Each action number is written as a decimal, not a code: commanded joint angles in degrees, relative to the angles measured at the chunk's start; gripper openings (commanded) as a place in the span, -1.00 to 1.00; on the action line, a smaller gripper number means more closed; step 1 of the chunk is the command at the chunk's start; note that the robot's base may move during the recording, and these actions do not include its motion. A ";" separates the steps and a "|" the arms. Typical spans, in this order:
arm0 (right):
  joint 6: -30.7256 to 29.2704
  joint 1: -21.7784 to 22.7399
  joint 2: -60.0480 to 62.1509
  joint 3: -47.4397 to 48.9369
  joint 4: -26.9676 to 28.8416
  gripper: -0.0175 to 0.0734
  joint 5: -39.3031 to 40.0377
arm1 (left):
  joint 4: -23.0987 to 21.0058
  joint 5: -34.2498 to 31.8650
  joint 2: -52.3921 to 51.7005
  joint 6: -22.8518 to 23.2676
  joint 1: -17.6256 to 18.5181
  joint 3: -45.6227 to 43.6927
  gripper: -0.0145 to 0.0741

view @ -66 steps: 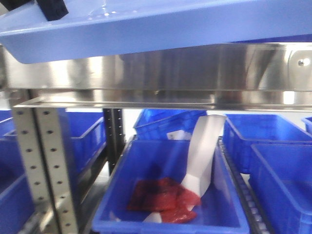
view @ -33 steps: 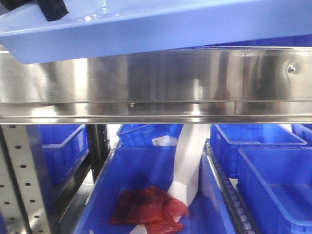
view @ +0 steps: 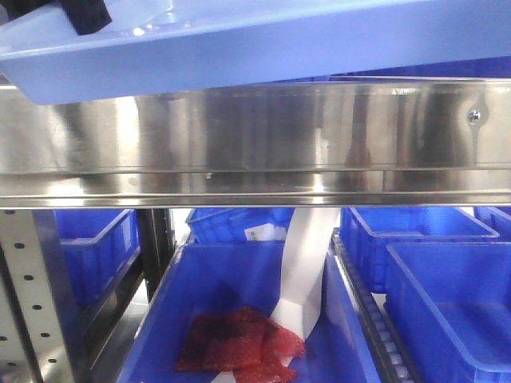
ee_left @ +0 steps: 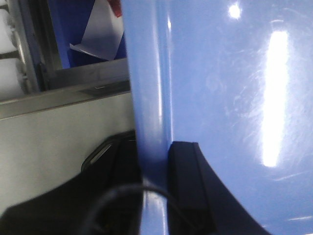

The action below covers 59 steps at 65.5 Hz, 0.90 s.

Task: Grab blue tray and place on right shelf
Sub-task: 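Raise the held tray with both grippers above the shelf's upper level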

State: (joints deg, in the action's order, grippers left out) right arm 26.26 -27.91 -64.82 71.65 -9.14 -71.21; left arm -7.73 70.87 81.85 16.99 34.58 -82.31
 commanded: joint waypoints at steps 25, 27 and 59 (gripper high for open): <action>-1.47 -0.17 1.02 1.83 0.02 -0.49 5.16 | -3.05 5.46 -1.90 -2.11 0.82 -1.35 -0.78; -1.47 -0.17 1.02 1.83 0.02 -0.49 5.16 | -3.05 5.46 -1.90 -2.11 0.82 -1.35 -0.78; -1.47 -0.17 1.02 1.83 0.02 -0.49 7.11 | -3.05 5.46 -1.90 -2.11 0.82 -1.35 -0.78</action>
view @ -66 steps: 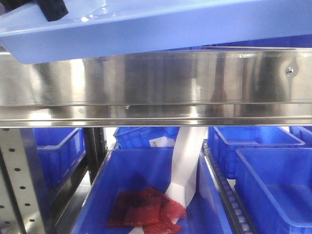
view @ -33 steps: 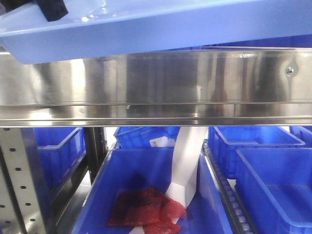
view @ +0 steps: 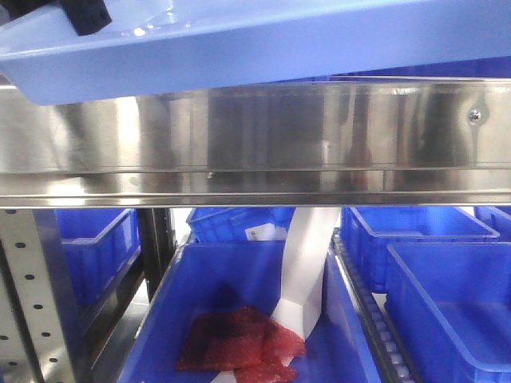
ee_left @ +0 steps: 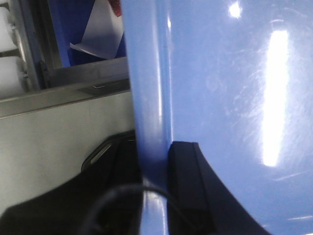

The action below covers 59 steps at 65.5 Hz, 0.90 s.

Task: Grab blue tray and place on right shelf
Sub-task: 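Raise the held tray with both grippers above the shelf's upper level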

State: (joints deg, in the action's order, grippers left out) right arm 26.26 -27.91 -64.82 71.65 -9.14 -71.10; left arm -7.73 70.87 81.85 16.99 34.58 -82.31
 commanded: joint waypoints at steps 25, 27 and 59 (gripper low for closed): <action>-1.47 -0.17 1.02 1.83 0.43 -0.49 7.18 | -2.95 5.45 -1.90 -4.32 0.82 -1.35 -0.78; -1.64 -0.17 1.02 1.83 0.43 -0.49 7.36 | -2.67 5.32 -1.90 -4.59 0.82 -1.35 -0.78; -5.46 0.10 -14.44 23.42 0.48 -0.49 7.41 | 3.01 4.31 5.67 -6.98 -12.14 -24.78 -0.78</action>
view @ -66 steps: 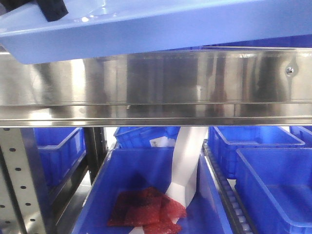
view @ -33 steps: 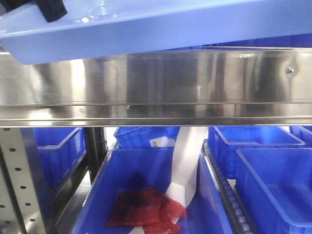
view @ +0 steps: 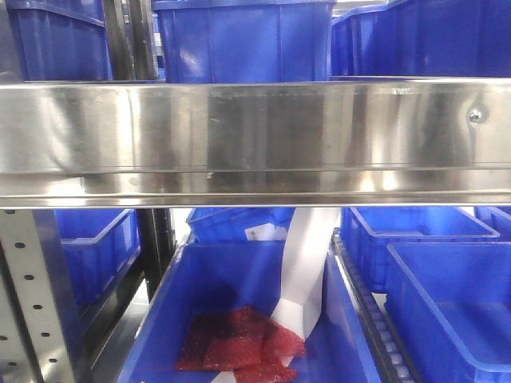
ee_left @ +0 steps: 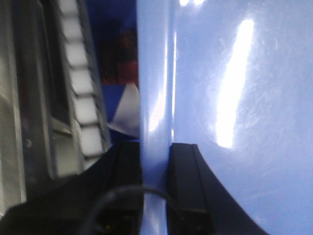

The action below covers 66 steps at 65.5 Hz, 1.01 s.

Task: Grab blue tray and place on right shelf
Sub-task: 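Raise the held tray with both grippers above the shelf's upper level, then push the tray forward onto the upper shelf rollers and open both grippers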

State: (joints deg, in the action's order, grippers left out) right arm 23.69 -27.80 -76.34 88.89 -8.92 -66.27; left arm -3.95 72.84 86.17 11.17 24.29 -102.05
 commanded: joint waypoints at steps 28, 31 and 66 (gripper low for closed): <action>-2.90 4.54 -20.66 16.78 -0.28 -0.49 2.64 | -1.26 -3.17 14.59 -1.15 -4.58 -6.53 -0.78; -2.90 5.03 -21.76 16.78 -0.28 -0.49 2.77 | -1.16 -3.28 15.56 -1.23 -4.58 -6.66 -0.78; -3.26 6.21 -26.50 16.91 -0.30 -0.05 5.85 | -0.75 -6.23 19.06 -1.23 -5.32 -6.66 0.26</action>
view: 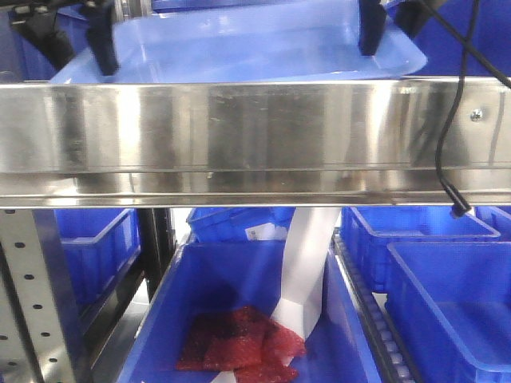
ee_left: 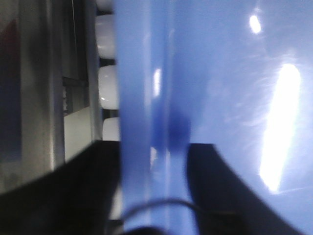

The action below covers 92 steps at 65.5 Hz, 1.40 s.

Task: Grab blue tray and place on right shelf

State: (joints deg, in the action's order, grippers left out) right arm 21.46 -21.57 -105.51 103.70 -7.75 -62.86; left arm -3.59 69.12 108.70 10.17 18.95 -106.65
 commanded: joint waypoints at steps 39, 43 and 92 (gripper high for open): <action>-3.06 -0.26 9.83 1.74 -1.53 0.71 -1.61 | -0.95 -0.50 -11.85 -3.64 0.52 -2.15 0.63; -3.59 -0.26 12.39 0.93 -1.53 0.58 -1.38 | -0.71 -1.21 -14.16 -3.88 0.84 -1.46 0.63; -5.34 -0.26 61.57 -61.34 -2.66 -0.49 38.07 | -1.18 -47.40 -70.19 -5.38 5.34 67.25 -0.78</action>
State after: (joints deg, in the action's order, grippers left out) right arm 17.61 -21.79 -49.01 47.05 -8.62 -34.85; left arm -3.89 31.87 45.69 4.76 23.76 -43.86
